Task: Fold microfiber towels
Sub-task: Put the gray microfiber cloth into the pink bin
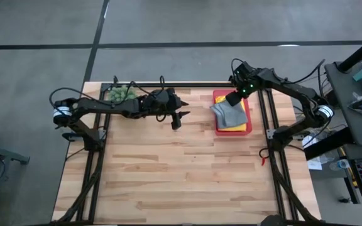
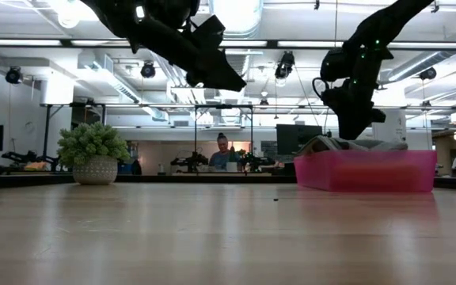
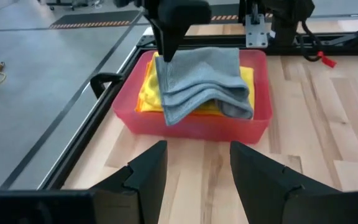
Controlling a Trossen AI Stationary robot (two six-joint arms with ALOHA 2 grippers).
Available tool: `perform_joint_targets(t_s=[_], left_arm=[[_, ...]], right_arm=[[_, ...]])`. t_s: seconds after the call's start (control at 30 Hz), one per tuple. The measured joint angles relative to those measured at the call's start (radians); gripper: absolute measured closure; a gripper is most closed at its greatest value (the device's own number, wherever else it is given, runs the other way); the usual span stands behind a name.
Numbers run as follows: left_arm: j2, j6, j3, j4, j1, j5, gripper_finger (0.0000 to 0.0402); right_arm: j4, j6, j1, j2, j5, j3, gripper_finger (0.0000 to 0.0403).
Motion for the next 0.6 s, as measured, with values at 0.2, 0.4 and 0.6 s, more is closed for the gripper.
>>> perform_joint_targets(t_s=[0.2, 0.4, 0.6], left_arm=[[0.000, 0.000, -0.002, 0.023, -0.001, 0.000, 0.0241], [0.000, 0.000, -0.003, 0.021, -0.001, 0.000, 0.0241], [0.000, 0.001, -0.003, 0.023, -0.001, 0.000, 0.0241]], right_arm=[[-0.007, -0.008, 0.000, 0.000, -0.001, -0.027, 0.0351], [-0.002, -0.008, 0.000, -0.017, 0.023, -0.033, 0.0392], [-0.039, -0.004, 0.000, -0.071, 0.132, -0.007, 0.0394]])
